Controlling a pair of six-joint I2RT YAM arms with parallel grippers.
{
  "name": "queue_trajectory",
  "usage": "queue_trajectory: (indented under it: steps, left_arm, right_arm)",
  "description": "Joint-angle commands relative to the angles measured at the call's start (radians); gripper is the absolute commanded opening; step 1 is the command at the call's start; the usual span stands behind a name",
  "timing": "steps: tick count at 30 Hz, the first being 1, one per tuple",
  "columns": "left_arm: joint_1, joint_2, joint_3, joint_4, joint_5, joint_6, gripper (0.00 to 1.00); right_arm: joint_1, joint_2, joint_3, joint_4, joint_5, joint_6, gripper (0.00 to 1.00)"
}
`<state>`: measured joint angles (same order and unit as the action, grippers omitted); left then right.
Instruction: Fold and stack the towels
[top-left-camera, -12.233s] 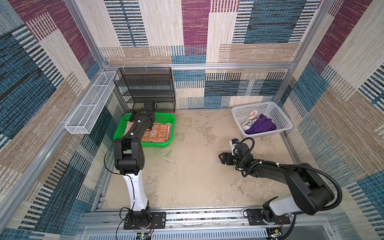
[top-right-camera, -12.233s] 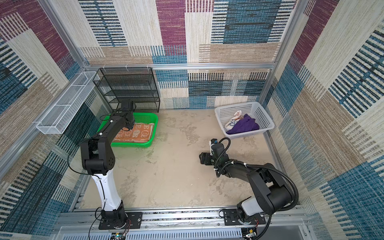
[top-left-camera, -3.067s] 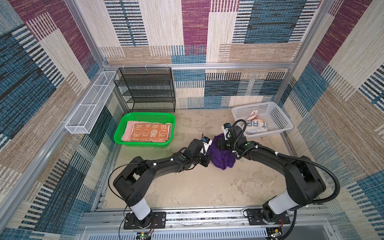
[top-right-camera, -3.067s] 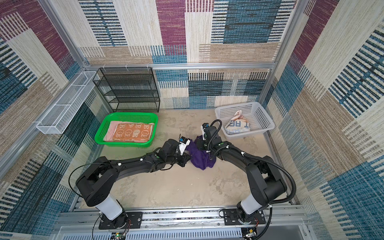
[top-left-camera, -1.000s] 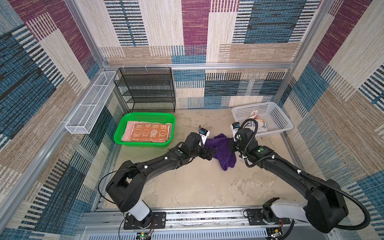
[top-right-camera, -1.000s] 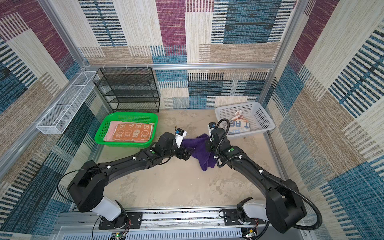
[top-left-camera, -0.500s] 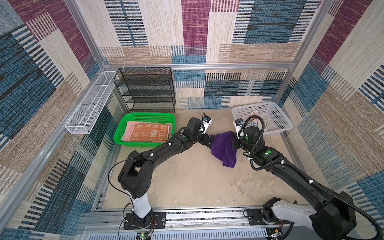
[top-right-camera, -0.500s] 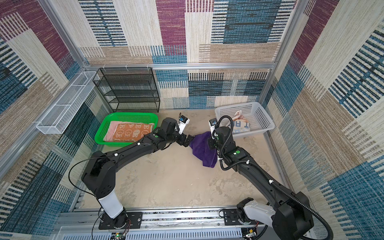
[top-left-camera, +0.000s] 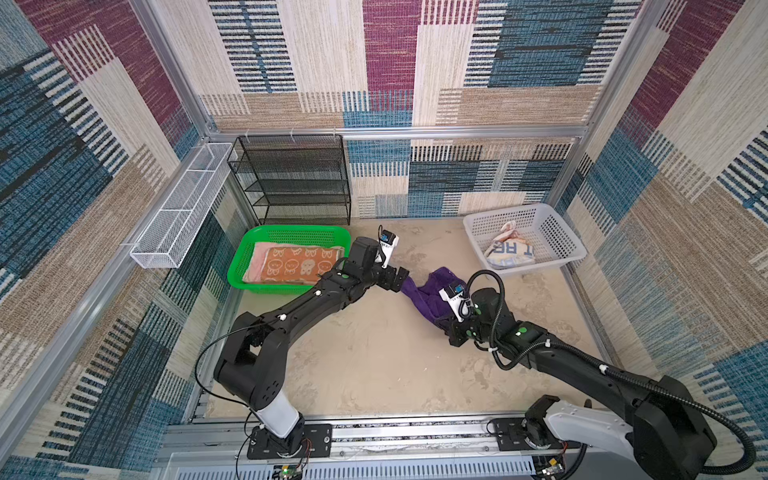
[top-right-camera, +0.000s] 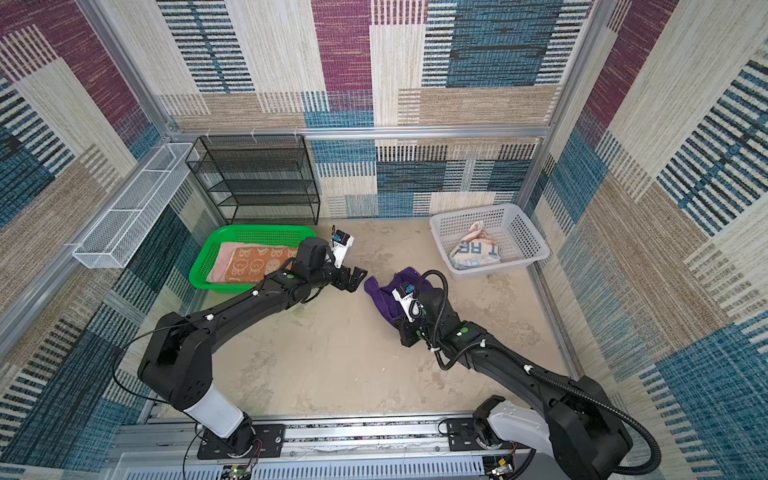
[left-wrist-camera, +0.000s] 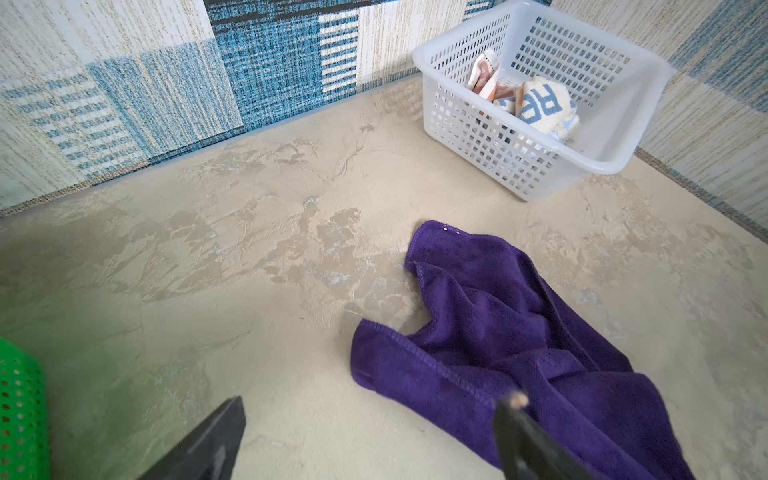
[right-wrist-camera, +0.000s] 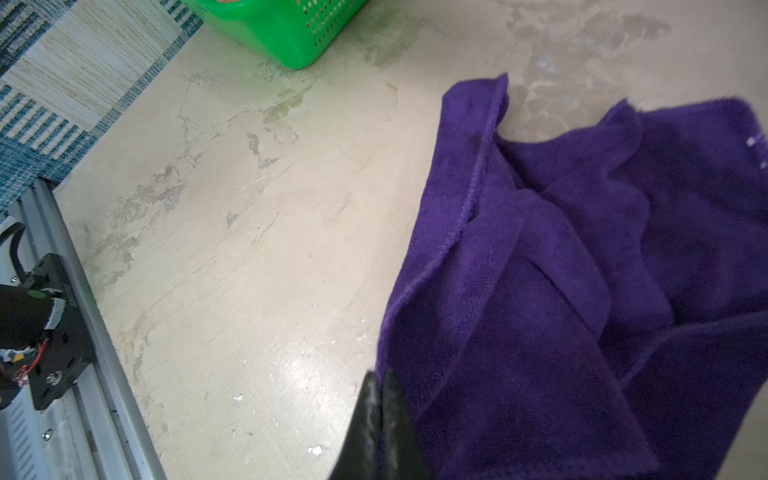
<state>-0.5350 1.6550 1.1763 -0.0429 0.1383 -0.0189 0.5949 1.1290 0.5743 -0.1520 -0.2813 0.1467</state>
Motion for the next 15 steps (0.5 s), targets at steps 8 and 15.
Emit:
queue_trajectory:
  steps: [8, 15]
  left_arm:
    - [-0.012, 0.172, 0.152, -0.093, 0.128, -0.038, 0.89]
    - [-0.025, 0.267, 0.230, -0.300, -0.083, -0.176, 0.81]
  right_arm:
    - [0.002, 0.034, -0.108, 0.069, 0.054, 0.228, 0.00]
    - [0.002, 0.013, -0.115, 0.083, 0.137, 0.241, 0.00]
